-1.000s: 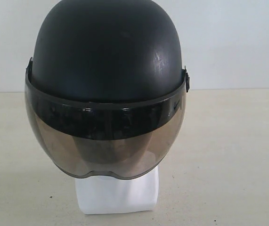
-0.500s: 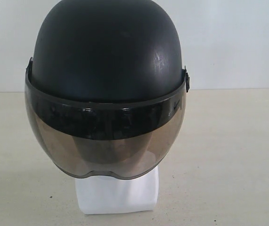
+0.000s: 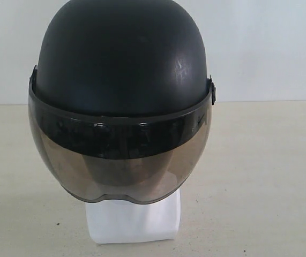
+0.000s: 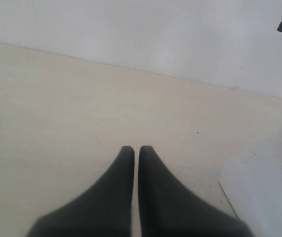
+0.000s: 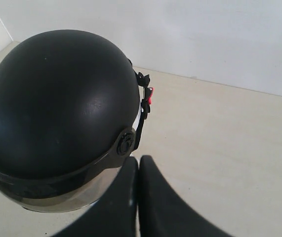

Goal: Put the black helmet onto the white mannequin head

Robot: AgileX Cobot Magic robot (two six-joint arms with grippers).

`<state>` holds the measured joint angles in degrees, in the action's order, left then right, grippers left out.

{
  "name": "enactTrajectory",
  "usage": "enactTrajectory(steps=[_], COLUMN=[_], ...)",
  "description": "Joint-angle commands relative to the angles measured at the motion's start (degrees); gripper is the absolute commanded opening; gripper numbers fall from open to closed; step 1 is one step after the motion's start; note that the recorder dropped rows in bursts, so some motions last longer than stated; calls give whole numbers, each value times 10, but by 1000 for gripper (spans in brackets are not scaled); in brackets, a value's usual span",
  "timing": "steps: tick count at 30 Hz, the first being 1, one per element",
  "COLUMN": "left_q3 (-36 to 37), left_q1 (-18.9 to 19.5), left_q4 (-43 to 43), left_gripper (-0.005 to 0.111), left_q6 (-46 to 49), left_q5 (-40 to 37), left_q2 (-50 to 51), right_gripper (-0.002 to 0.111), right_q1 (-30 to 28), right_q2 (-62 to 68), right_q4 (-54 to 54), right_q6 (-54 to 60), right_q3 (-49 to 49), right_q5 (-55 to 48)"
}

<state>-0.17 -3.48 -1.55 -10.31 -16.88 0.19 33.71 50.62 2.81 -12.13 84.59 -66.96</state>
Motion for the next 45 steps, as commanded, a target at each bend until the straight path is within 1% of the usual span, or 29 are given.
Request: enactTrajectory(steps=[1, 4, 6, 9, 11, 14, 16, 22, 24, 25, 26, 27, 29, 30, 36, 40, 45], left_q3=[2, 2, 2, 2, 2, 2, 2, 2, 2, 2, 2, 2, 2, 2, 2, 2, 2], left_q1=[1, 1, 1, 1, 1, 1, 1, 1, 1, 1, 1, 1, 1, 1, 1, 1, 1], left_q4=[-6, -6, -6, -6, -6, -6, -6, -6, -6, -6, -6, -6, -6, -6, -6, -6, -6], left_gripper=[5, 5, 5, 5, 5, 5, 5, 5, 5, 5, 5, 5, 5, 5, 5, 5, 5], left_q6=[-1, -1, -1, -1, -1, -1, -1, -1, -1, -1, -1, -1, -1, -1, -1, -1, -1], left_q5=[-2, -2, -2, -2, -2, -2, -2, -2, -2, -2, -2, -2, -2, -2, -2, -2, -2], left_q2=[-2, -2, -2, -2, -2, -2, -2, -2, -2, -2, -2, -2, -2, -2, -2, -2, -2], right_gripper=[0, 0, 0, 0, 0, 0, 0, 0, 0, 0, 0, 0, 0, 0, 0, 0, 0], right_q1=[1, -3, -20, -60, -93, -138, -154, -161, -171, -193, -209, -240, -281, -289, -292, -292, -292], right_q2=[-2, -3, -3, -3, -17, -55, -88, -200, -235, -264, -280, -313, -359, -373, -400, -400, -400], right_q4=[7, 8, 6, -33, -63, -118, -137, -160, -162, -162, -162, -162, -166, -166, -151, -129, -128], right_q6=[6, 8, 9, 6, 11, 37, 39, 37, 37, 37, 37, 37, 37, 37, 41, 41, 41], right_q3=[1, 1, 1, -4, -33, -121, -185, -381, -435, -483, -507, -548, -602, -616, -689, -756, -813], right_q5=[4, 17, 24, 43, 75, 144, 195, 323, 346, 367, 380, 410, 456, 465, 526, 603, 608])
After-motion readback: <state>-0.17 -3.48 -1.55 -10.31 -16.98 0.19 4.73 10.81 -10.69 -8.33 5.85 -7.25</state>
